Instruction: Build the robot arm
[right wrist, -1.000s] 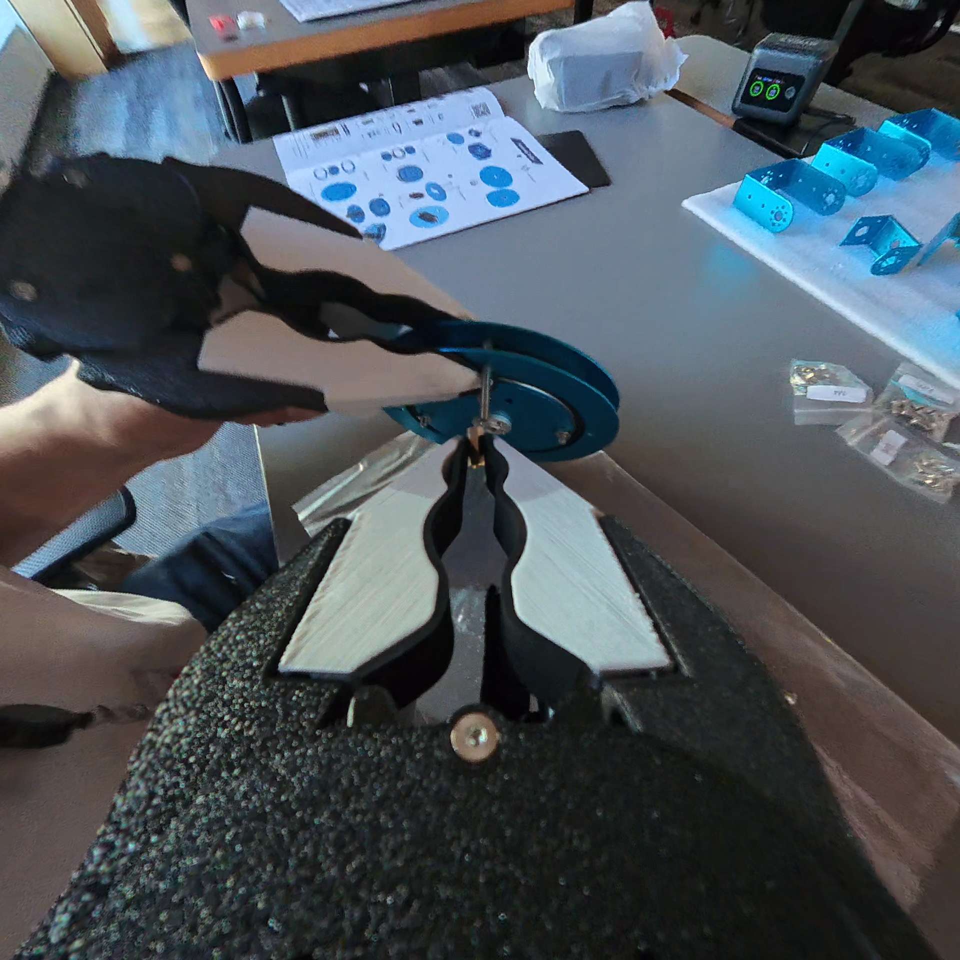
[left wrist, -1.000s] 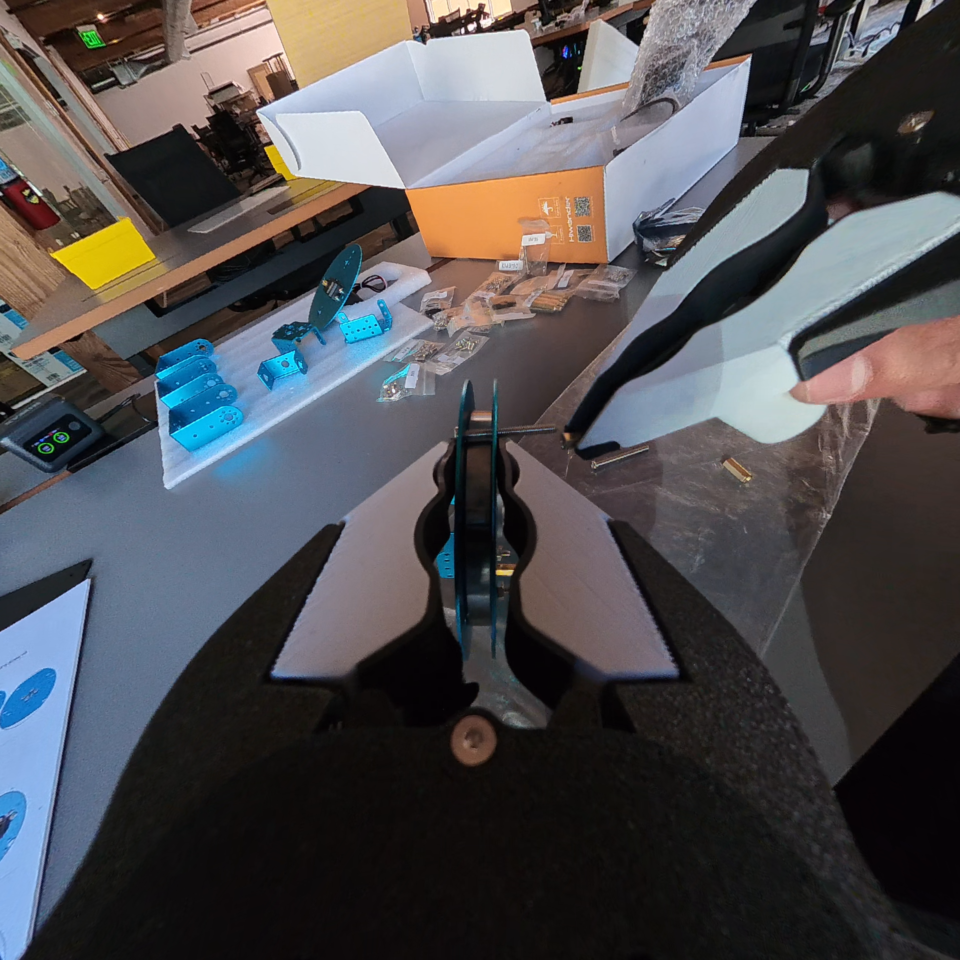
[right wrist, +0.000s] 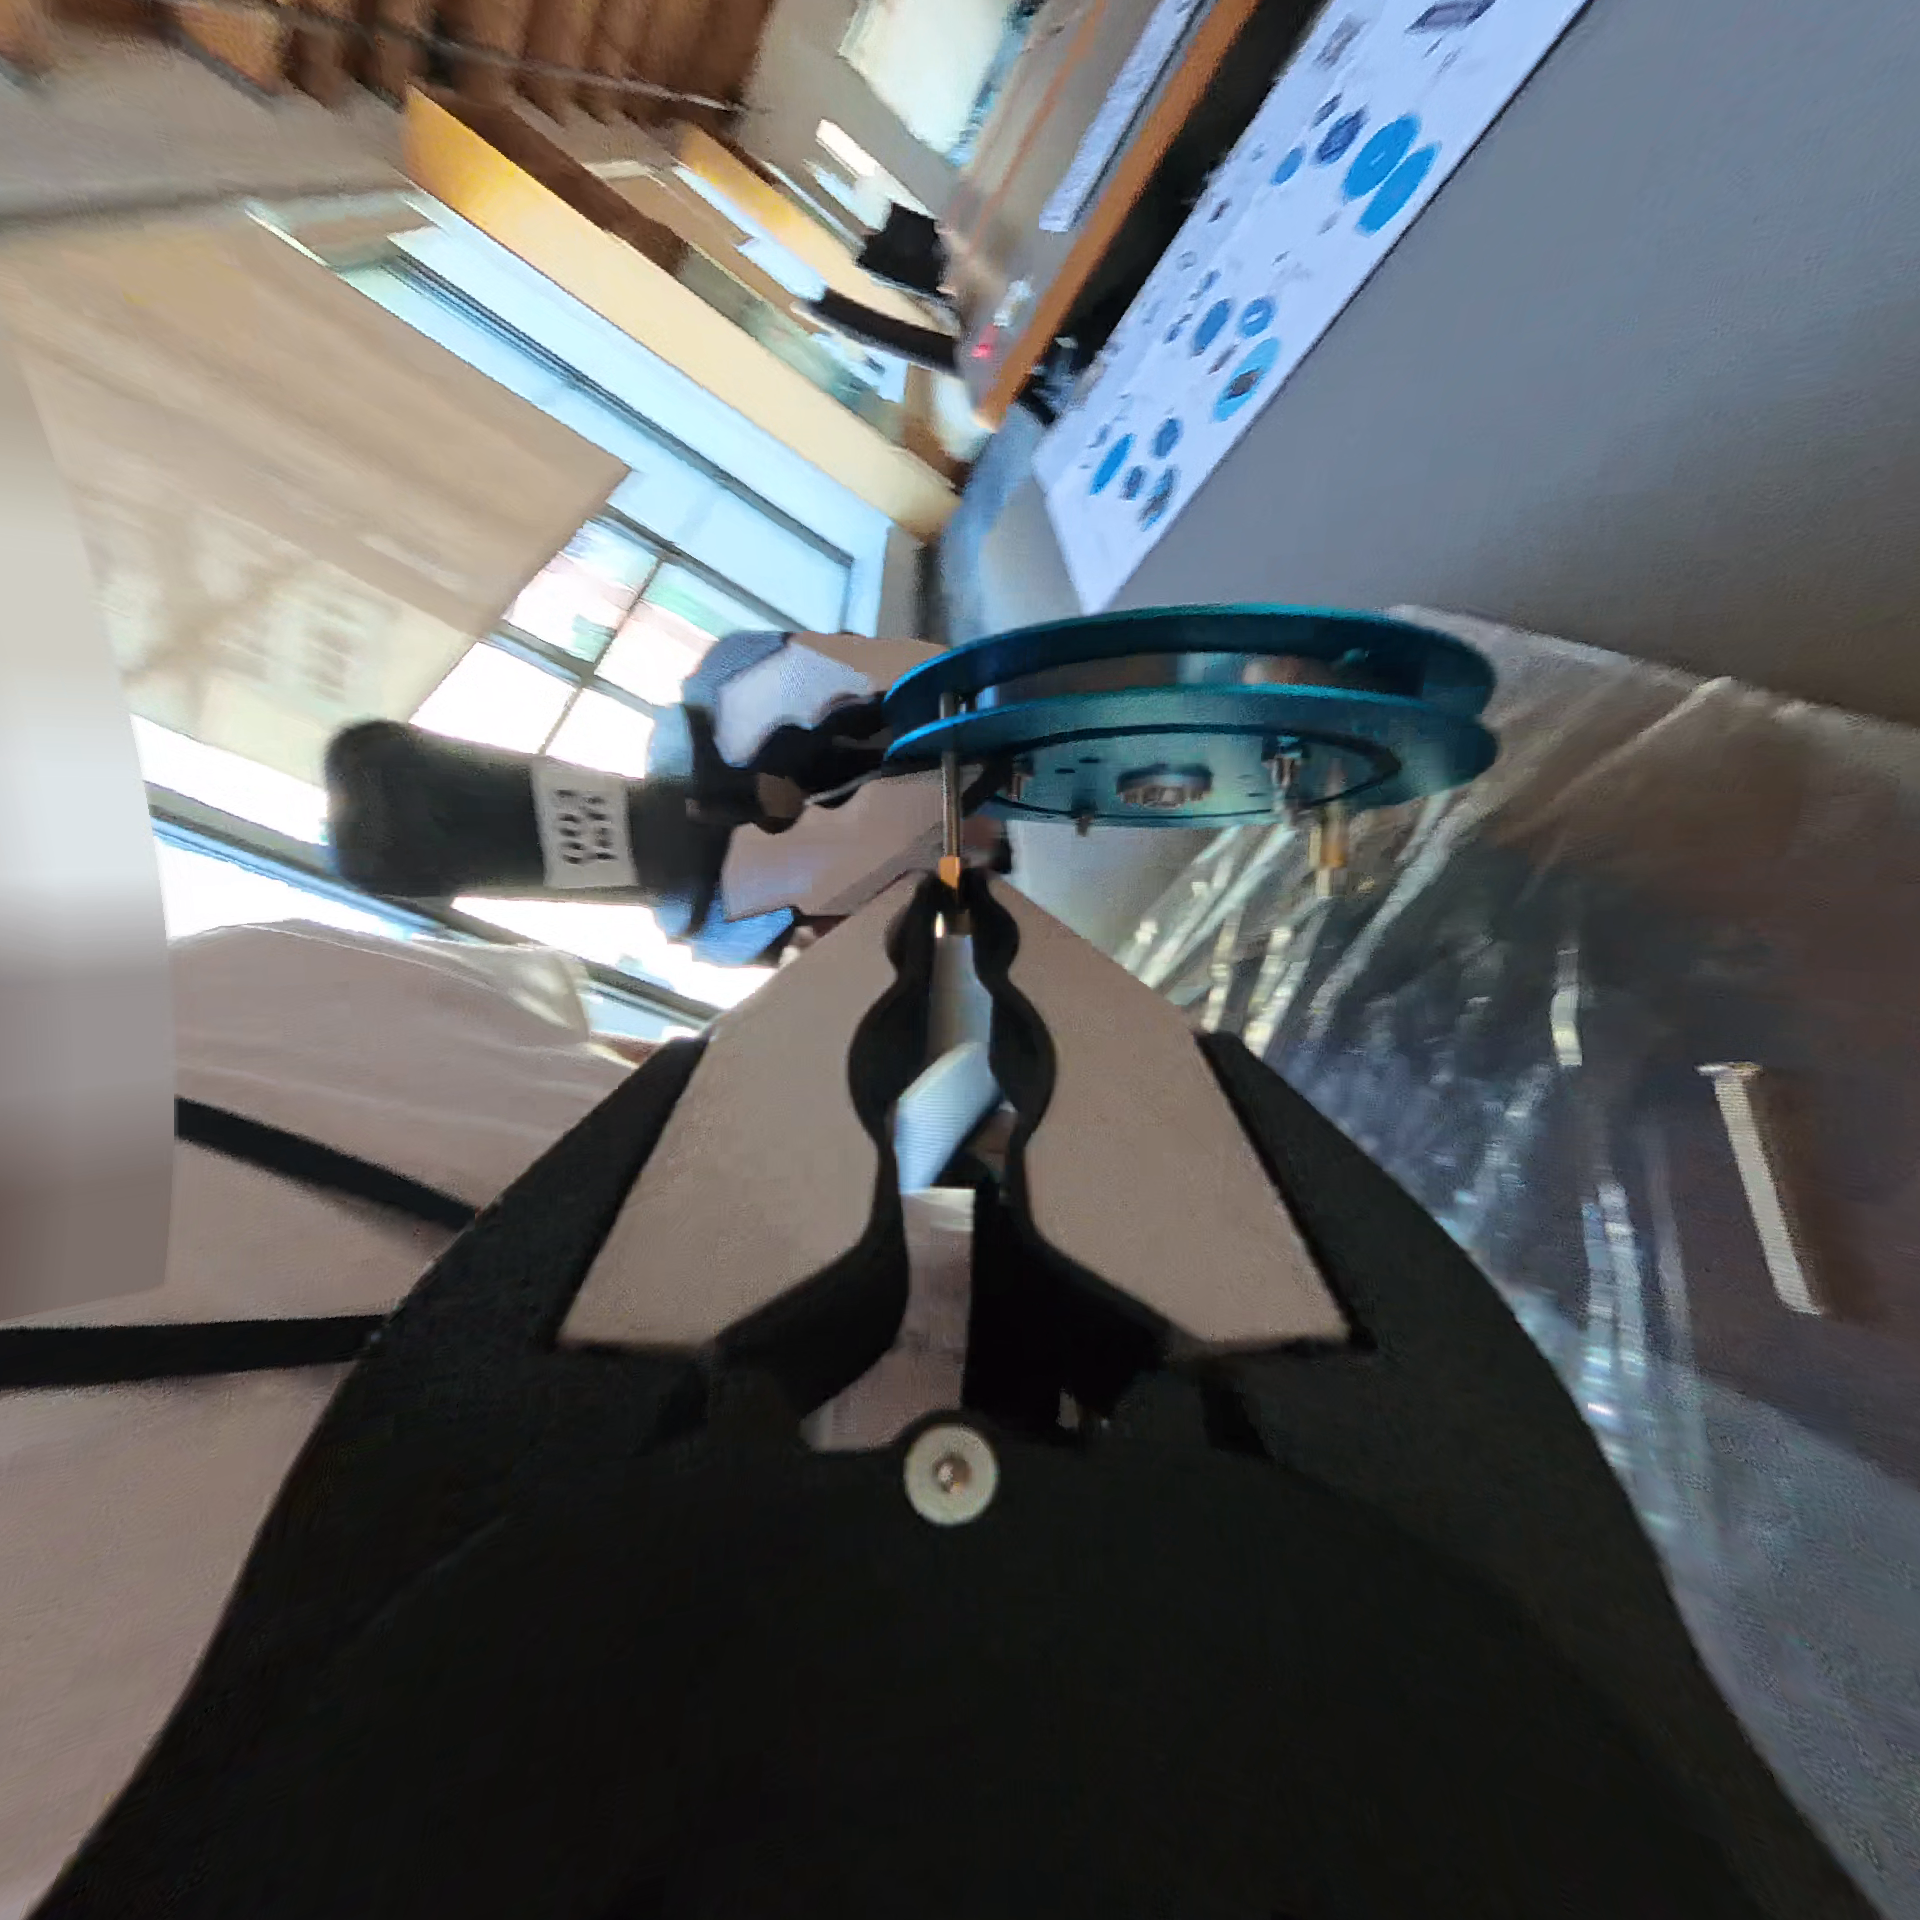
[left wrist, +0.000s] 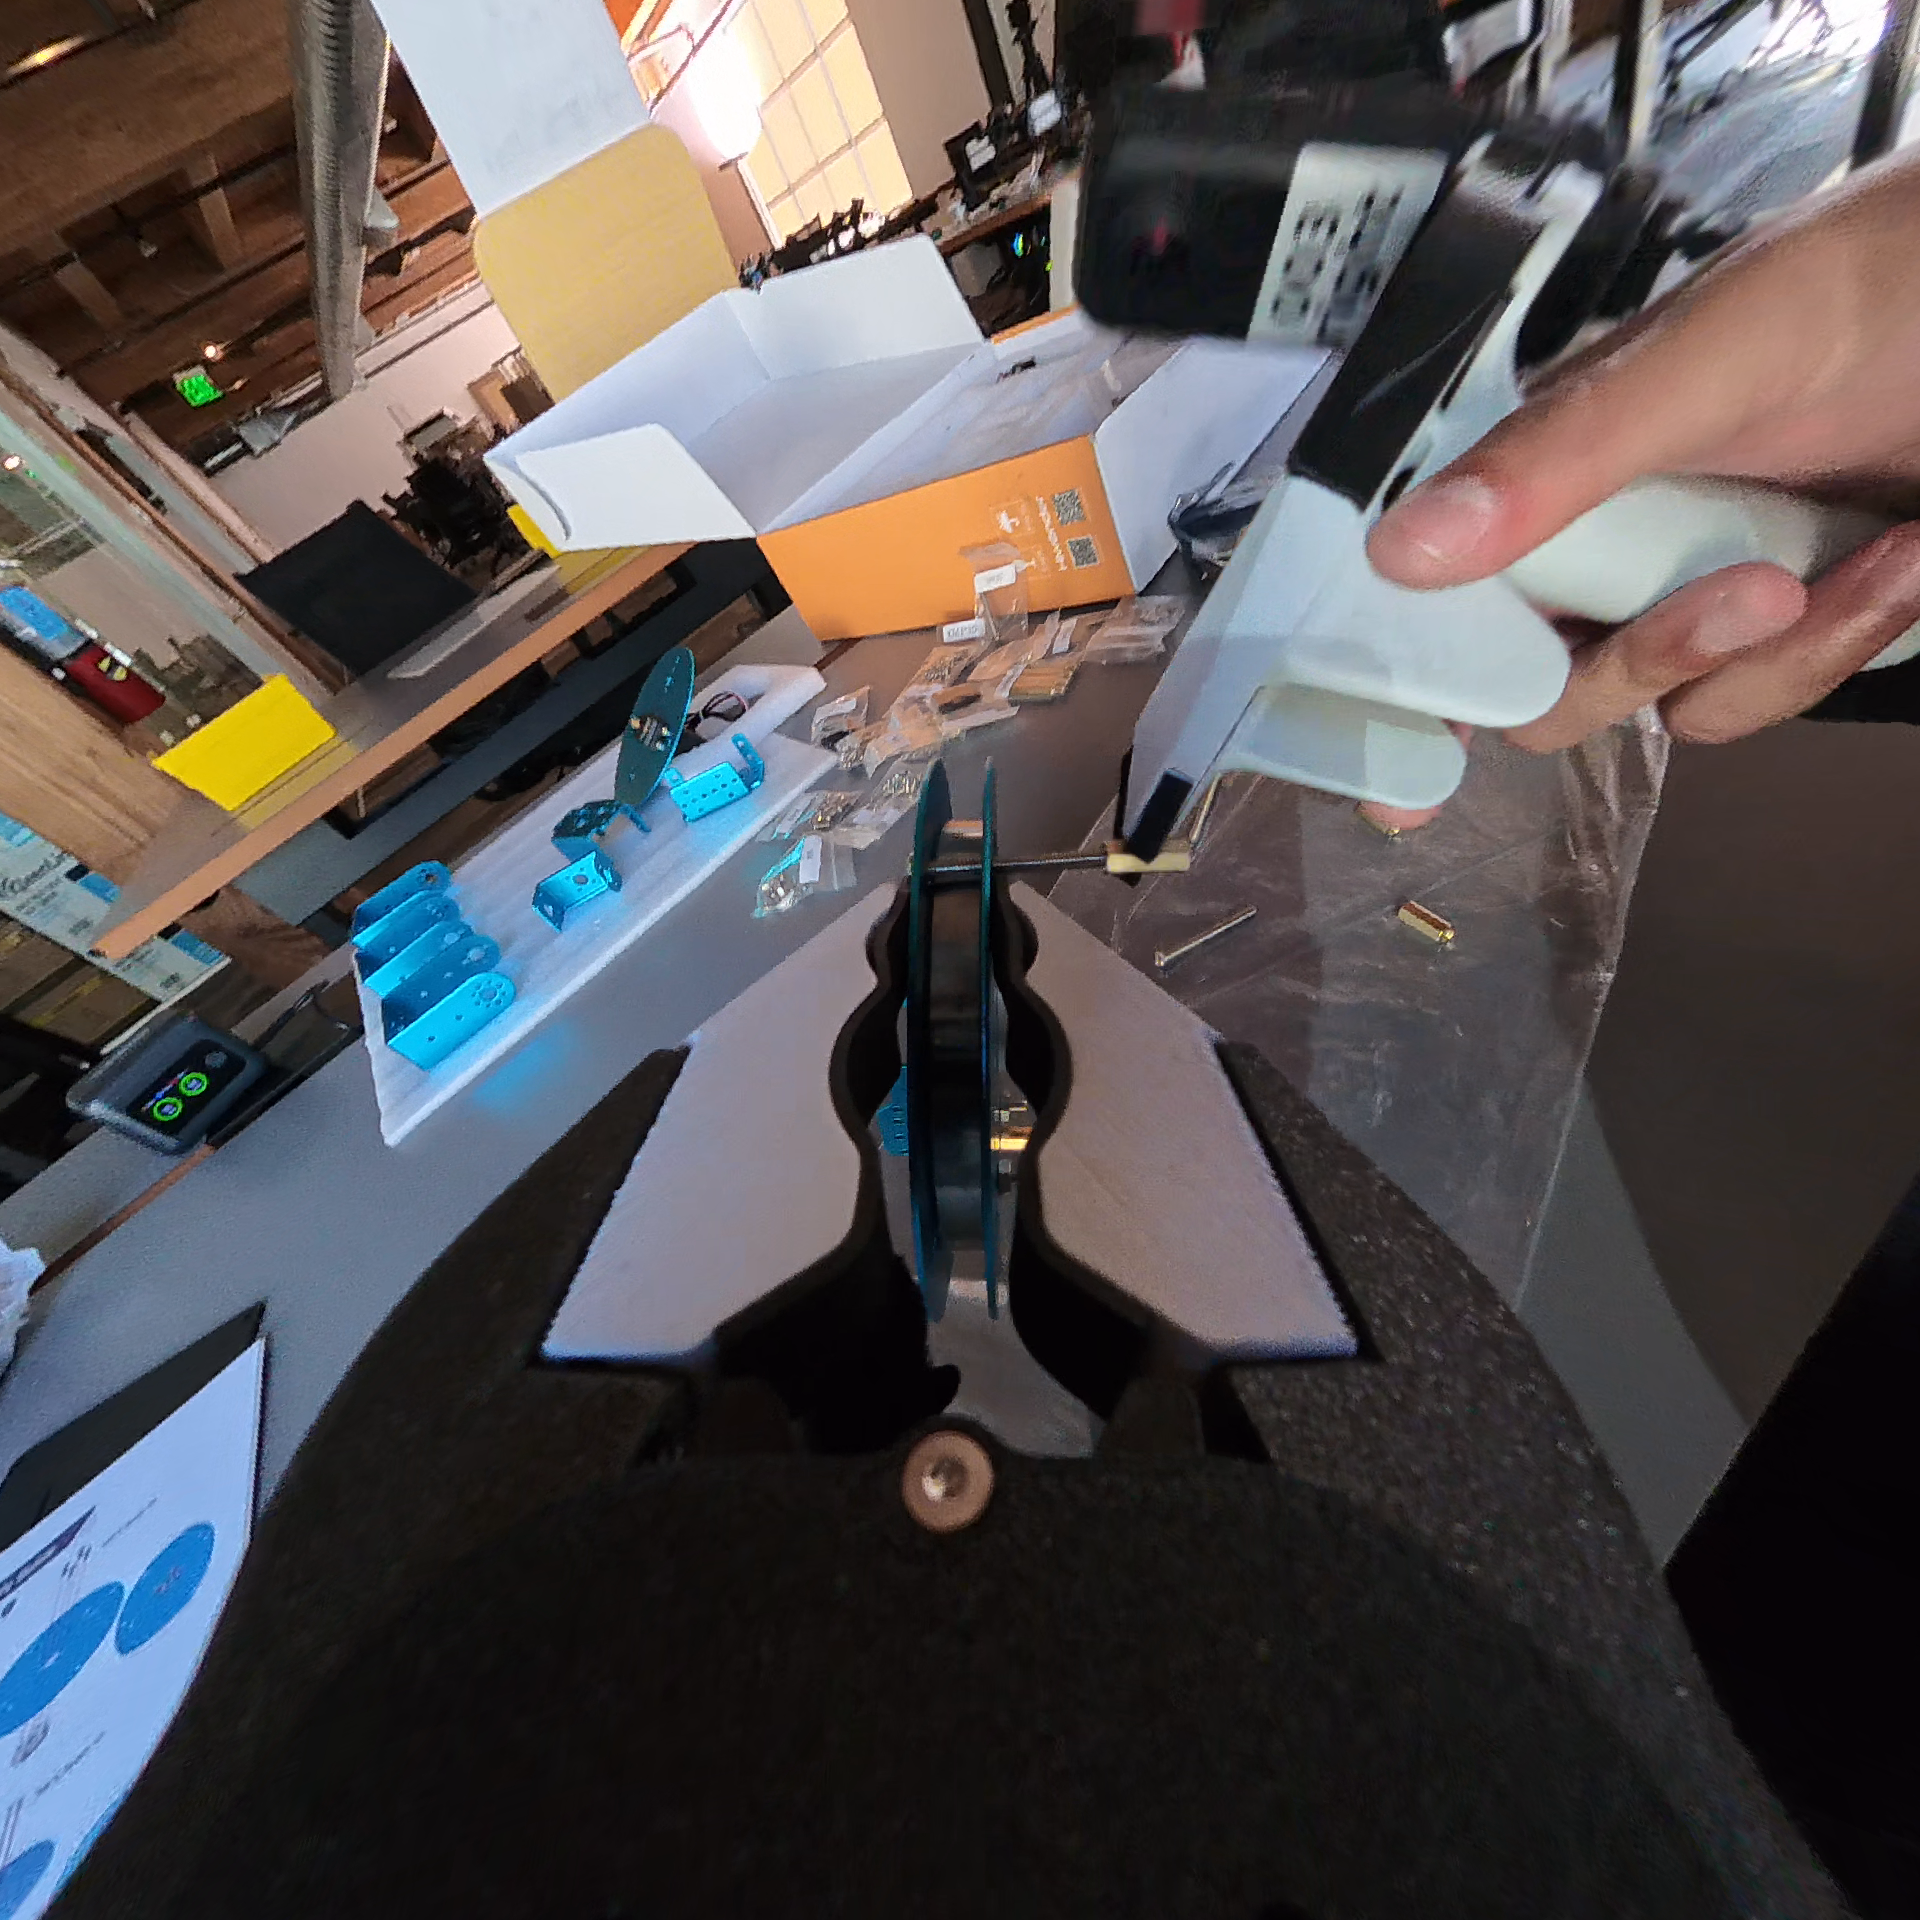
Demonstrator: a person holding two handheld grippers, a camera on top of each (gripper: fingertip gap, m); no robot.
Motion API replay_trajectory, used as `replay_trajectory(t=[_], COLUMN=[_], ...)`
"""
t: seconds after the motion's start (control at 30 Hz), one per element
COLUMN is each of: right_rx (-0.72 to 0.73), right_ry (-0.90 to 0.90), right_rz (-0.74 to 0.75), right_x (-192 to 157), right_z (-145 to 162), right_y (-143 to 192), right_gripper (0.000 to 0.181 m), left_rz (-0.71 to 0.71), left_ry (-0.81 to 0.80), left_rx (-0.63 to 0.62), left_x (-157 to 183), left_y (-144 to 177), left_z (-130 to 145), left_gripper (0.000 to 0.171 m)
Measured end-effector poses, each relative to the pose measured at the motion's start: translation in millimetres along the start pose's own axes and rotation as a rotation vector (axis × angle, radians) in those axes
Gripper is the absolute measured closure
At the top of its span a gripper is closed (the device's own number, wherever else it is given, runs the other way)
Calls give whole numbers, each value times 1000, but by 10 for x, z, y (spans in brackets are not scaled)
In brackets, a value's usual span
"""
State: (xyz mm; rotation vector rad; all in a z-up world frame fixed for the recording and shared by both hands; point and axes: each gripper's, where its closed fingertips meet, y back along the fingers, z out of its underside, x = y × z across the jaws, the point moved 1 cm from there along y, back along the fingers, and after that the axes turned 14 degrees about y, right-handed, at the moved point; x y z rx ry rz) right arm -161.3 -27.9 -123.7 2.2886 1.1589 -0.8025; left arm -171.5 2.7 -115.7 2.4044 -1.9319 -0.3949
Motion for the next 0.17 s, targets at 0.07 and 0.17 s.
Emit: replay_trajectory(t=[0.07,0.17], right_rx=[63,140], right_ry=[-146,-342], right_rz=[-141,-322], right_x=[-81,-175], right_z=[-29,-55], right_y=[-5,-15], right_gripper=[177,177], left_rz=[27,66], left_ry=[18,36], left_rx=[44,95], left_x=[7,15], left_y=[42,95], left_z=[-63,-137], left_gripper=[159,159])
